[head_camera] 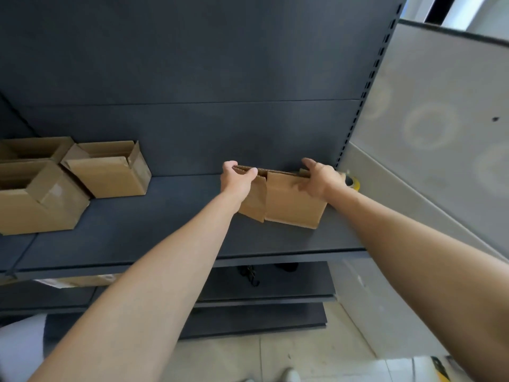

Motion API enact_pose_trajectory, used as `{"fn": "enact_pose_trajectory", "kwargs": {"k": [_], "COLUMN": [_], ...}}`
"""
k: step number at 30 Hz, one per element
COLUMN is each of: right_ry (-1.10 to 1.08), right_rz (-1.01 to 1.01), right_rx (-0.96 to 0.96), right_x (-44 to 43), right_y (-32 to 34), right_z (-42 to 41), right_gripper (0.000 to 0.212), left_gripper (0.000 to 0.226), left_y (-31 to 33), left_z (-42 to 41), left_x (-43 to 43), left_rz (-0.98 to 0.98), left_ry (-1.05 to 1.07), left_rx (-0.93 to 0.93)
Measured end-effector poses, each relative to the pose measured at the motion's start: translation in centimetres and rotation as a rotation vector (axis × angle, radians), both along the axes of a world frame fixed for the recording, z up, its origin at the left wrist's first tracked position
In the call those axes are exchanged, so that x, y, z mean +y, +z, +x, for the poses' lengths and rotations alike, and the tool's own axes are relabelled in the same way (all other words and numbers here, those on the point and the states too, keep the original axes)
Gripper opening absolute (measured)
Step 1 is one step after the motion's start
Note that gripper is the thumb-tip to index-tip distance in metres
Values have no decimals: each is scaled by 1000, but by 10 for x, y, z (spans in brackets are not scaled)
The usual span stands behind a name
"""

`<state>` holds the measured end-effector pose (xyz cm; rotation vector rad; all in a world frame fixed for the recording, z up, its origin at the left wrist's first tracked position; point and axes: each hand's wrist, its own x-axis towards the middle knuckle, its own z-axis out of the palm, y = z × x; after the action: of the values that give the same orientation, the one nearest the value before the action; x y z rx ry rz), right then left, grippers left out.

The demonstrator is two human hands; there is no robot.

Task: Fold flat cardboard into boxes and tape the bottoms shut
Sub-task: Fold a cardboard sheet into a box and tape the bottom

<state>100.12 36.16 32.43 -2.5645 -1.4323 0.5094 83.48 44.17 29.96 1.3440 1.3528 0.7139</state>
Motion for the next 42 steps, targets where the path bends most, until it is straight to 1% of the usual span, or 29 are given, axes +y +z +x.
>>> {"fn": "enact_pose_trajectory", "kwargs": {"k": [2,4,7,10,12,16,18,20,22,25,28,32,34,37,39,42], "right_ry": [-116,-197,-263,-336,-384,-416,-370,-314,-275,-204,-130,14,102,193,222,214], "right_rz": [25,94,224,322,353,331,286,240,201,128,72,6,7,-10,-48,-58], "right_rx": [78,224,384,516,578,693,759,801,826,848,821,752,713,658,646,693], "right_x": [-2,-4,-7,-5,-3,0,-1,1,1,2,1,1,2,0,1,3], "right_y": [-1,-2,-5,-6,-5,-6,-4,-4,-4,-5,-2,-1,-2,3,5,0], "right_z": [6,8,7,9,11,20,21,24,27,39,49,62,66,67,67,65], "right_gripper": [72,76,67,65,59,52,46,47,45,39,41,44,41,27,28,39], "left_gripper": [56,55,57,71,81,91,92,88,87,94,100,98,96,93,92,94], "left_y": [-1,-2,-4,-4,-1,1,1,1,1,1,0,-3,-6,-10,-11,-12], "left_z": [2,4,7,9,10,13,16,19,24,34,44,51,51,48,46,41], "left_x": [2,2,0,-2,-4,-5,-6,-9,-13,-19,-26,-35,-40,-44,-44,-40], "left_rz": [-3,-5,-4,-17,-43,-85,-110,-123,-128,-134,-120,-102,-88,-69,-76,-96], "left_ry": [14,21,36,69,107,168,184,217,256,322,378,397,398,381,342,278], "left_rx": [-6,-19,-26,-54,-77,-74,-75,-77,-87,-128,-139,-138,-136,-122,-104,-92]}}
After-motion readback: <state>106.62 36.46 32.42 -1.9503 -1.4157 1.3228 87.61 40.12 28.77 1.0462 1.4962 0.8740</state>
